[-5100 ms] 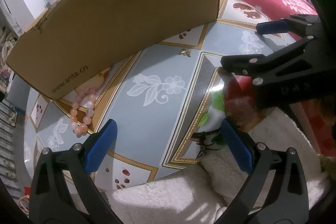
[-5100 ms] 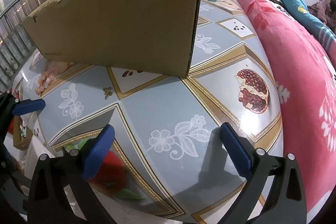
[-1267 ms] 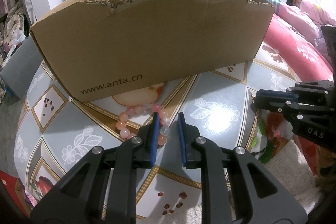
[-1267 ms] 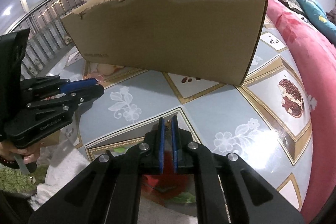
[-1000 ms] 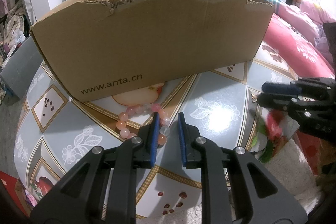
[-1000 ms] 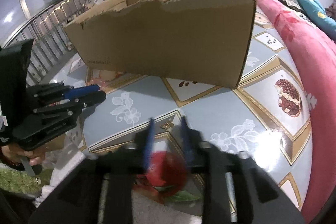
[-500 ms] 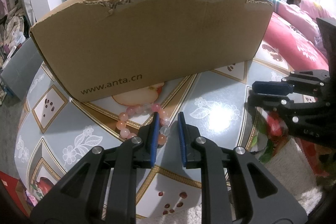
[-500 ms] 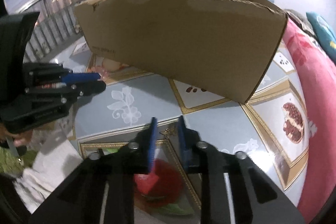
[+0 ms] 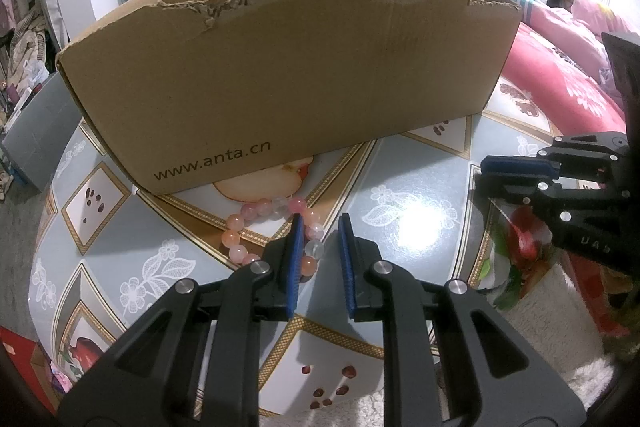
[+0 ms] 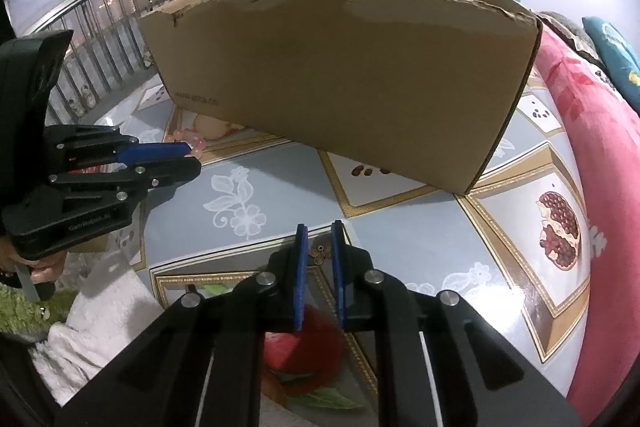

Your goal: Organize jewelry

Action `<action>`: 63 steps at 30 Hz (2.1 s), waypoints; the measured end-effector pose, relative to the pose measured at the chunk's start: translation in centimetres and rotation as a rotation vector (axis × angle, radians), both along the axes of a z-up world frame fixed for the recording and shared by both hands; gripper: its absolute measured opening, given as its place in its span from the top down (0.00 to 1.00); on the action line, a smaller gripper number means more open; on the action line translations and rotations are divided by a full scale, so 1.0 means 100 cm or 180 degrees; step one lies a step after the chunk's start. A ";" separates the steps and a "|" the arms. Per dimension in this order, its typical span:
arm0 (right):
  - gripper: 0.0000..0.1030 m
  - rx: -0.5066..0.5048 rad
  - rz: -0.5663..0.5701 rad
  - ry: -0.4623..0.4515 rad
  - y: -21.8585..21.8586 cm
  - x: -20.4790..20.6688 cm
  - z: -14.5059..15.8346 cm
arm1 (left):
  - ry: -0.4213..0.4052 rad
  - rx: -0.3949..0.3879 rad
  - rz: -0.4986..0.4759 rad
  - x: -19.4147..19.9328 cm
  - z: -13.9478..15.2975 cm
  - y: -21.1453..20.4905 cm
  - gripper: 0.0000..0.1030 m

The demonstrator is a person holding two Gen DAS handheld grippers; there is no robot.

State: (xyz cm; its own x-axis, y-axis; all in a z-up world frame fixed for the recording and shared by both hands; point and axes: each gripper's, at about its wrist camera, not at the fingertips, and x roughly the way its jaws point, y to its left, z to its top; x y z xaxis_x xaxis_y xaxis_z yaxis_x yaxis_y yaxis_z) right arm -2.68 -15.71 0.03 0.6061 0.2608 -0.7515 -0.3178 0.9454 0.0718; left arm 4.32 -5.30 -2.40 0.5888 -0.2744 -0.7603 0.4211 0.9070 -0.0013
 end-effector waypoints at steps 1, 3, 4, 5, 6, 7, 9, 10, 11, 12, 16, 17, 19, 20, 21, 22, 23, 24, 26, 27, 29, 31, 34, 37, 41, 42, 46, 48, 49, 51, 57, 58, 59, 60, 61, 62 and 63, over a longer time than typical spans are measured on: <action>0.89 0.0005 -0.0003 0.0001 0.000 0.000 0.000 | 0.0002 -0.0003 0.0001 0.000 0.000 0.000 0.84; 0.89 0.0013 -0.0009 -0.0008 -0.001 -0.001 0.001 | 0.0003 0.0001 0.0001 0.000 0.000 0.000 0.84; 0.89 0.0026 -0.0008 -0.0013 -0.001 -0.001 0.002 | 0.0003 0.0002 0.0000 0.000 0.000 0.000 0.84; 0.89 0.0042 -0.0011 -0.0025 -0.001 -0.001 0.003 | 0.0003 0.0002 0.0000 0.000 0.000 0.000 0.84; 0.89 0.0049 -0.0015 -0.0038 -0.003 -0.002 0.005 | 0.0002 0.0002 0.0000 0.000 0.000 0.000 0.84; 0.89 0.0051 -0.0020 -0.0047 -0.003 -0.003 0.006 | 0.0001 0.0005 0.0000 0.000 0.000 0.000 0.84; 0.89 0.0070 -0.0036 -0.0066 -0.004 -0.003 0.008 | -0.0001 0.0007 0.0002 0.000 0.000 0.000 0.84; 0.89 0.0078 -0.0041 -0.0071 -0.005 -0.004 0.008 | 0.0000 0.0007 0.0004 0.000 -0.001 0.000 0.84; 0.89 0.0090 -0.0046 -0.0080 -0.006 -0.004 0.010 | 0.0002 0.0008 0.0005 0.000 -0.001 0.000 0.84; 0.89 0.0113 -0.0051 -0.0092 -0.007 -0.005 0.011 | 0.0004 0.0007 0.0005 0.001 -0.001 0.000 0.84; 0.89 0.0156 -0.0076 -0.0128 -0.007 -0.006 0.016 | 0.0001 0.0032 0.0017 0.001 -0.001 0.000 0.88; 0.89 0.0166 -0.0082 -0.0133 -0.007 -0.006 0.017 | 0.0005 0.0035 0.0024 0.001 -0.002 0.000 0.90; 0.89 0.0180 -0.0091 -0.0142 -0.007 -0.006 0.018 | 0.0025 0.0043 0.0038 0.003 -0.002 0.002 0.92; 0.89 0.0199 -0.0093 -0.0147 -0.007 -0.006 0.019 | 0.0033 0.0044 0.0039 0.003 -0.002 0.003 0.92; 0.89 0.0210 -0.0099 -0.0157 -0.007 -0.006 0.019 | 0.0040 0.0048 0.0041 0.004 -0.002 0.003 0.92; 0.89 0.0221 -0.0100 -0.0166 -0.007 -0.006 0.020 | 0.0042 0.0055 0.0043 0.004 -0.001 0.003 0.92; 0.89 0.0229 -0.0102 -0.0175 -0.007 -0.006 0.021 | 0.0047 0.0060 0.0044 0.004 -0.002 0.005 0.92; 0.89 0.0236 -0.0105 -0.0190 -0.006 -0.006 0.022 | 0.0052 0.0055 0.0049 0.004 -0.001 0.006 0.92; 0.89 0.0251 -0.0108 -0.0218 -0.006 -0.006 0.026 | 0.0045 0.0044 0.0063 0.002 0.001 0.009 0.92; 0.89 0.0262 -0.0109 -0.0243 -0.006 -0.006 0.029 | 0.0023 0.0038 0.0073 0.001 0.004 0.010 0.92; 0.89 0.0275 -0.0115 -0.0287 -0.006 -0.006 0.034 | -0.0046 -0.0002 0.0103 -0.001 0.013 0.014 0.92; 0.89 0.0329 -0.0114 -0.0346 -0.008 -0.005 0.042 | -0.0156 -0.0064 0.0137 -0.004 0.027 0.022 0.92; 0.89 0.0435 -0.0101 -0.0448 -0.012 -0.002 0.058 | -0.0303 -0.0251 0.0163 -0.007 0.054 0.040 0.92; 0.89 0.0545 -0.0083 -0.0559 -0.017 0.007 0.077 | -0.0377 -0.0553 0.0086 -0.009 0.084 0.057 0.92; 0.89 0.0676 -0.0015 -0.0703 -0.025 0.029 0.109 | -0.0422 -0.0911 -0.0096 -0.010 0.118 0.065 0.92; 0.89 0.0689 -0.0011 -0.0728 -0.028 0.033 0.115 | -0.0444 -0.0984 -0.0157 -0.010 0.128 0.067 0.92; 0.89 0.0828 0.0018 -0.0784 -0.038 0.061 0.143 | -0.0492 -0.1145 -0.0330 0.004 0.155 0.057 0.92; 0.89 0.0888 0.0010 -0.0757 -0.045 0.077 0.150 | -0.0426 -0.1133 -0.0405 0.024 0.164 0.044 0.92; 0.89 0.0891 0.0000 -0.0741 -0.048 0.083 0.152 | -0.0384 -0.1131 -0.0442 0.033 0.165 0.035 0.92; 0.89 0.0852 -0.0038 -0.0682 -0.053 0.100 0.154 | -0.0204 -0.1078 -0.0521 0.061 0.164 0.016 0.92; 0.88 0.0801 -0.0055 -0.0328 -0.060 0.143 0.140 | 0.0419 -0.0561 -0.0648 0.143 0.128 -0.040 0.92; 0.88 0.0792 -0.0046 -0.0227 -0.061 0.151 0.136 | 0.0550 -0.0469 -0.0655 0.158 0.118 -0.049 0.92; 0.88 0.0766 -0.0055 -0.0149 -0.060 0.157 0.131 | 0.0668 -0.0410 -0.0645 0.170 0.110 -0.054 0.92; 0.88 0.0714 -0.0047 -0.0059 -0.060 0.164 0.126 | 0.0784 -0.0367 -0.0634 0.181 0.103 -0.059 0.92; 0.88 0.0671 -0.0018 0.0010 -0.058 0.168 0.123 | 0.0935 -0.0345 -0.0627 0.193 0.095 -0.064 0.92; 0.88 0.0605 0.0024 0.0098 -0.055 0.173 0.118 | 0.1051 -0.0340 -0.0611 0.201 0.089 -0.066 0.92; 0.88 0.0523 0.0057 0.0181 -0.052 0.177 0.114 | 0.1167 -0.0334 -0.0582 0.210 0.083 -0.068 0.92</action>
State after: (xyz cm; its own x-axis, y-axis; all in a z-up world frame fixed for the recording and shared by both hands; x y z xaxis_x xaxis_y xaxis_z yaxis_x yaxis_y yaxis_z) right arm 15.05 -20.91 11.40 0.5579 0.3933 -0.7308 -0.3256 0.9137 0.2432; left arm 25.33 -12.14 5.88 0.2189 -0.4364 -0.8727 0.5295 0.8044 -0.2694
